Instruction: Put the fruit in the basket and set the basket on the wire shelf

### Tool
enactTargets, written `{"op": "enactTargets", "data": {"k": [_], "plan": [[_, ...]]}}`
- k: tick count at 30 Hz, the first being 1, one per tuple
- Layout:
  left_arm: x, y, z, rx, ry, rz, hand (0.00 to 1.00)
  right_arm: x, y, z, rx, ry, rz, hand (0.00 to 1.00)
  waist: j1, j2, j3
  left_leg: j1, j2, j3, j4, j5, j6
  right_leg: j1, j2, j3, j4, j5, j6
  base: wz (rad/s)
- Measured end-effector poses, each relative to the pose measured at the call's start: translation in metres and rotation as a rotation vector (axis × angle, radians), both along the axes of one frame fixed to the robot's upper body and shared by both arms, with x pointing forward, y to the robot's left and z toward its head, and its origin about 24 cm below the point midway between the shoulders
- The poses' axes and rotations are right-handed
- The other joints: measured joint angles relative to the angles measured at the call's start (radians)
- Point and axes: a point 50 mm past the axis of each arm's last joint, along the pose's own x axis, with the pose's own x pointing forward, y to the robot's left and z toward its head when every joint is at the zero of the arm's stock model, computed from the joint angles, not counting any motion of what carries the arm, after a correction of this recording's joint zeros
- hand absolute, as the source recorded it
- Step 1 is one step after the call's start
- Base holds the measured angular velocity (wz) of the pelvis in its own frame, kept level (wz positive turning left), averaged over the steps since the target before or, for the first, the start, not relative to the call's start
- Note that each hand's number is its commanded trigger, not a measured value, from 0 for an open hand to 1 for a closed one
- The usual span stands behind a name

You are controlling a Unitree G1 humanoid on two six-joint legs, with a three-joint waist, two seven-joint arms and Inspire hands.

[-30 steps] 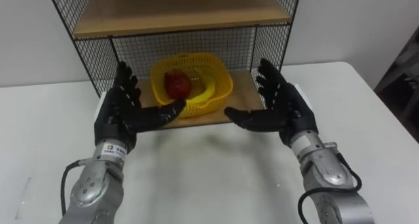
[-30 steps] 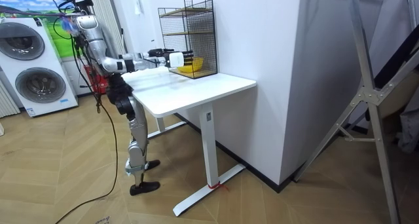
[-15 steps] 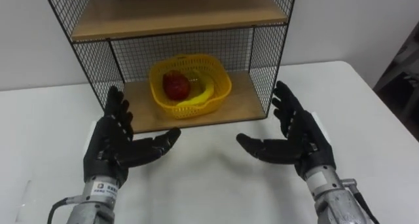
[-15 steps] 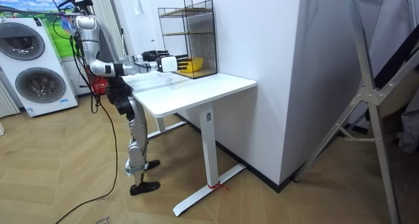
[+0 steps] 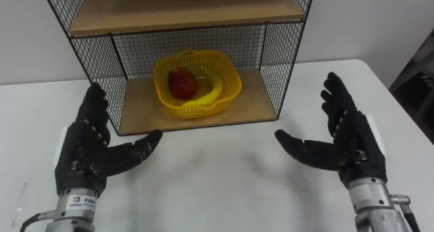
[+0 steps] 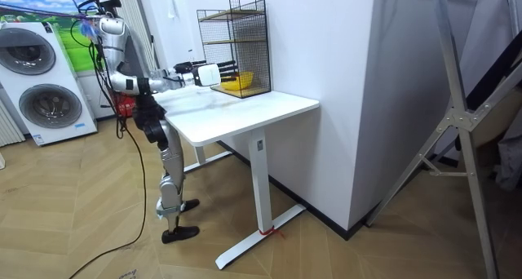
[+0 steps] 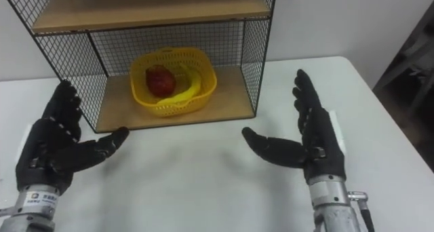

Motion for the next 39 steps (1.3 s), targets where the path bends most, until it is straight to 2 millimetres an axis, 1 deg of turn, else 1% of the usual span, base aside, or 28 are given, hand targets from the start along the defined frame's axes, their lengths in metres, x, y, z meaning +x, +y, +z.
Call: {"op": "enactTargets", "data": {"k": [2,3,5,6,8,9,10,11,12,14,15,17,18,20,21,23,25,27,28,29,30,31,32,33,35,36,38,39], "plan": [[-0.001,0.013,0.021,0.046,-0.093,0.082,0.0,-0.002,-0.015,0.007,-0.043,-0.032,-0.11,0.0,0.008,-0.003,-0.0017,-0.001,-0.002,-0.003,0.0,0.0,0.0,0.001,0.0,-0.005,-0.001,0.0,0.0,0.04],[-0.002,0.018,0.027,0.057,-0.126,0.113,0.0,-0.003,-0.019,0.01,-0.054,-0.044,-0.137,0.0,0.009,-0.003,-0.0016,-0.001,-0.002,-0.005,0.0,0.0,0.0,0.001,0.0,-0.005,-0.002,0.0,0.0,0.05],[-0.01,0.041,0.049,0.106,-0.235,0.249,0.0,-0.007,-0.033,0.021,-0.078,-0.109,-0.244,0.0,0.011,-0.001,-0.0012,0.0,-0.001,-0.008,-0.002,0.001,-0.001,0.001,0.0,-0.005,-0.002,-0.001,0.0,0.0],[-0.013,0.046,0.053,0.115,-0.253,0.29,0.0,-0.008,-0.037,0.023,-0.085,-0.12,-0.272,0.0,0.011,0.0,-0.0008,0.002,-0.001,-0.008,-0.004,0.001,-0.002,0.002,0.0,-0.004,-0.002,-0.001,0.0,0.0],[-0.022,0.067,0.061,0.137,-0.285,0.45,0.0,-0.013,-0.053,0.031,-0.118,-0.152,-0.375,0.0,0.021,0.002,0.0015,0.013,-0.003,-0.006,-0.011,0.002,-0.002,0.008,0.0,0.0,-0.002,-0.001,0.0,-0.05],[-0.025,0.073,0.063,0.143,-0.29,0.493,0.0,-0.015,-0.058,0.034,-0.132,-0.163,-0.402,0.0,0.024,0.004,0.0012,0.013,-0.003,-0.004,-0.01,0.002,-0.002,0.007,0.0,0.002,-0.002,-0.001,0.001,-0.08],[-0.032,0.083,0.067,0.155,-0.302,0.573,0.0,-0.019,-0.071,0.042,-0.162,-0.189,-0.465,0.0,0.032,0.006,0.0014,0.014,-0.001,-0.002,-0.01,0.002,-0.002,0.005,-0.001,0.003,-0.001,-0.005,0.004,-0.06],[-0.036,0.089,0.07,0.162,-0.311,0.619,0.0,-0.022,-0.078,0.046,-0.179,-0.205,-0.505,0.0,0.035,0.006,0.0015,0.013,-0.001,-0.002,-0.01,0.002,-0.002,0.004,-0.001,0.004,0.0,-0.007,0.006,-0.04],[-0.044,0.099,0.077,0.176,-0.334,0.713,0.0,-0.027,-0.091,0.055,-0.21,-0.239,-0.584,0.0,0.038,0.007,0.0019,0.013,-0.001,-0.002,-0.009,0.002,-0.002,0.004,-0.002,0.004,0.0,-0.008,0.007,0.0],[-0.061,0.118,0.089,0.203,-0.382,0.881,0.0,-0.036,-0.109,0.073,-0.248,-0.321,-0.721,0.0,0.038,0.012,0.0029,0.006,-0.001,-0.002,-0.008,0.002,-0.002,-0.001,-0.001,0.003,0.0,-0.009,0.007,0.0],[-0.065,0.122,0.092,0.204,-0.393,0.918,0.0,-0.038,-0.113,0.078,-0.256,-0.344,-0.749,0.0,0.038,0.013,0.0032,0.004,-0.001,-0.002,-0.007,0.002,-0.002,-0.003,-0.001,0.003,0.0,-0.009,0.007,0.0],[-0.08,0.138,0.104,0.219,-0.438,1.055,0.0,-0.047,-0.127,0.094,-0.287,-0.417,-0.857,0.0,0.041,0.018,0.0047,0.003,-0.001,-0.003,-0.009,0.002,-0.002,-0.004,0.0,0.004,0.0,-0.009,0.007,0.0],[-0.085,0.142,0.106,0.222,-0.447,1.088,0.0,-0.049,-0.13,0.097,-0.292,-0.432,-0.882,0.0,0.042,0.016,0.0035,0.003,-0.001,-0.003,-0.011,0.002,-0.002,-0.005,-0.001,0.004,0.0,-0.009,0.007,0.0],[-0.102,0.153,0.115,0.237,-0.483,1.226,0.0,-0.063,-0.144,0.107,-0.275,-0.485,-0.999,0.0,0.038,0.017,0.0035,0.001,-0.001,-0.003,-0.011,0.002,-0.002,-0.006,-0.002,0.001,0.0,-0.008,0.006,0.02],[-0.106,0.155,0.116,0.236,-0.49,1.26,0.0,-0.067,-0.146,0.108,-0.273,-0.495,-1.03,0.0,0.037,0.012,0.0056,-0.001,-0.002,-0.006,-0.01,0.002,-0.002,-0.007,-0.002,-0.003,0.001,-0.01,0.007,0.09],[-0.123,0.167,0.116,0.181,-0.502,1.388,0.0,-0.086,-0.158,0.111,-0.256,-0.517,-1.147,0.0,0.036,0.019,0.0019,-0.005,-0.004,-0.016,-0.008,0.001,-0.003,-0.008,-0.004,-0.01,0.004,-0.015,0.009,0.09],[-0.136,0.176,0.112,0.15,-0.484,1.48,0.0,-0.097,-0.168,0.108,-0.229,-0.502,-1.227,0.0,0.036,0.02,-0.0018,-0.004,-0.004,-0.016,-0.008,0.001,-0.003,-0.008,-0.005,-0.01,0.009,-0.019,0.009,0.0],[-0.146,0.182,0.107,0.121,-0.458,1.546,0.0,-0.109,-0.178,0.101,-0.195,-0.464,-1.305,0.0,0.036,0.016,-0.0029,-0.003,-0.008,-0.016,-0.006,0.001,-0.003,-0.013,-0.009,-0.011,0.026,-0.029,0.009,0.0],[-0.155,0.188,0.103,0.089,-0.44,1.598,0.0,-0.117,-0.184,0.096,-0.165,-0.442,-1.356,0.0,0.038,0.016,-0.0025,-0.003,-0.013,-0.016,-0.005,0.001,-0.004,-0.019,-0.011,-0.009,0.039,-0.032,0.003,0.0],[-0.162,0.196,0.096,0.06,-0.402,1.654,0.0,-0.126,-0.192,0.09,-0.145,-0.411,-1.415,0.0,0.038,0.018,-0.0017,-0.003,-0.014,-0.016,-0.004,0.0,-0.005,-0.023,-0.013,-0.006,0.048,-0.035,0.001,0.0],[-0.167,0.2,0.092,0.044,-0.38,1.683,0.0,-0.129,-0.195,0.087,-0.137,-0.393,-1.444,0.0,0.038,0.017,-0.0013,-0.003,-0.014,-0.015,-0.002,-0.001,-0.006,-0.026,-0.014,-0.004,0.056,-0.038,0.0,0.0],[-0.176,0.207,0.083,0.004,-0.332,1.741,0.0,-0.138,-0.202,0.078,-0.106,-0.35,-1.504,0.0,0.039,0.018,-0.0014,-0.005,-0.014,-0.014,0.0,-0.005,-0.009,-0.03,-0.017,-0.003,0.064,-0.043,0.001,0.0],[-0.184,0.212,0.073,-0.039,-0.284,1.785,0.0,-0.147,-0.209,0.069,-0.041,-0.315,-1.564,0.0,0.039,0.015,-0.0016,-0.007,-0.015,-0.015,0.0,-0.006,-0.009,-0.039,-0.022,-0.006,0.077,-0.052,0.003,0.0],[-0.188,0.213,0.068,-0.056,-0.259,1.804,0.0,-0.154,-0.212,0.064,-0.024,-0.286,-1.598,0.0,0.037,0.014,-0.0017,-0.01,-0.015,-0.016,0.001,-0.006,-0.009,-0.041,-0.023,-0.007,0.079,-0.057,0.009,0.05],[-0.21,0.217,0.042,-0.132,-0.132,1.897,0.0,-0.181,-0.222,0.037,0.063,-0.155,-1.722,0.0,0.032,0.01,-0.0015,-0.022,-0.015,-0.018,0.002,-0.006,-0.009,-0.054,-0.027,-0.014,0.085,-0.059,0.009,0.06],[-0.214,0.217,0.036,-0.168,-0.108,1.919,0.0,-0.188,-0.224,0.028,0.096,-0.116,-1.758,0.0,0.031,0.009,-0.0009,-0.024,-0.016,-0.019,0.003,-0.006,-0.009,-0.054,-0.029,-0.015,0.085,-0.058,0.007,0.07],[-0.232,0.215,0.005,-0.303,0.017,2.008,0.0,-0.214,-0.224,-0.006,0.215,0.041,-1.896,0.0,0.029,0.009,-0.0013,-0.027,-0.016,-0.023,0.005,-0.007,-0.009,-0.054,-0.027,-0.016,0.084,-0.058,0.007,0.05],[-0.238,0.214,-0.003,-0.322,0.058,2.028,0.0,-0.222,-0.223,-0.014,0.224,0.087,-1.925,0.0,0.029,0.01,-0.0013,-0.029,-0.016,-0.024,0.007,-0.007,-0.009,-0.054,-0.026,-0.017,0.083,-0.058,0.007,0.05]]}}
